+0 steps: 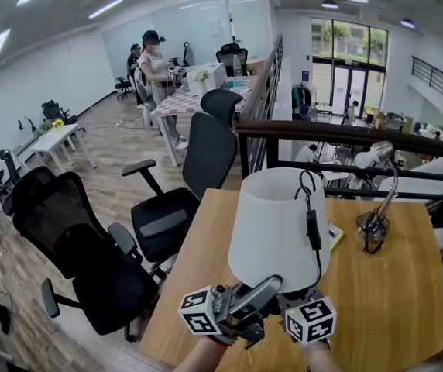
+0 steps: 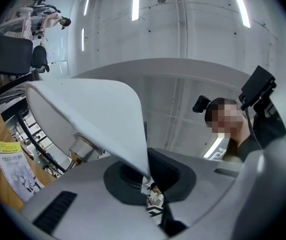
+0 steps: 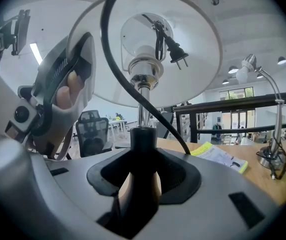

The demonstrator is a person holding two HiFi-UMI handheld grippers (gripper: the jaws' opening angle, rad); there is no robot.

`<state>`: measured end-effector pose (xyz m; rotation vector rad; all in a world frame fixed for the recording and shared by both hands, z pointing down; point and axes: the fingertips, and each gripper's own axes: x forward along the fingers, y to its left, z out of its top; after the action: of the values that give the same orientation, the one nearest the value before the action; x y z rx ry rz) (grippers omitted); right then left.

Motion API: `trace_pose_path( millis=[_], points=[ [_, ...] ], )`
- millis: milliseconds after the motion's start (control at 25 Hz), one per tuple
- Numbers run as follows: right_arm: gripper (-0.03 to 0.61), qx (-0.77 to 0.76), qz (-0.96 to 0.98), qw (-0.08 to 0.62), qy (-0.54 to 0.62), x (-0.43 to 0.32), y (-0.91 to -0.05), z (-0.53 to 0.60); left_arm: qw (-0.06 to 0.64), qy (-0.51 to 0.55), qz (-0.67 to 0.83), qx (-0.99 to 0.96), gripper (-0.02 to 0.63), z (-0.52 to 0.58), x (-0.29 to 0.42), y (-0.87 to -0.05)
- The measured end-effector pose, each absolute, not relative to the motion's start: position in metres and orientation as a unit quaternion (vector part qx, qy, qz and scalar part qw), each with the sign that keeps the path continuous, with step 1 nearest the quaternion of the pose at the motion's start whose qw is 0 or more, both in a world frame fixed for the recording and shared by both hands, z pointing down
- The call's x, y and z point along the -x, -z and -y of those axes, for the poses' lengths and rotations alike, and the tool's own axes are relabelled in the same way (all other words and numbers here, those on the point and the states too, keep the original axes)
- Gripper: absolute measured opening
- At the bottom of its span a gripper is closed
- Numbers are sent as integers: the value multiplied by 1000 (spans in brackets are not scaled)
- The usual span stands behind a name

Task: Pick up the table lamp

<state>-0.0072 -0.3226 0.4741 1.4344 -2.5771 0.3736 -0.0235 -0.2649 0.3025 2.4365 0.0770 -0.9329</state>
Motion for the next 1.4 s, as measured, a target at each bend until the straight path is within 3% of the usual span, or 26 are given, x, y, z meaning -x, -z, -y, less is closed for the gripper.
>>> trace_pose_path(
  millis=[1400],
  points=[
    [153, -501, 862, 35, -66, 0, -389, 331, 205, 347, -57, -913, 11, 252, 19, -230]
  ],
)
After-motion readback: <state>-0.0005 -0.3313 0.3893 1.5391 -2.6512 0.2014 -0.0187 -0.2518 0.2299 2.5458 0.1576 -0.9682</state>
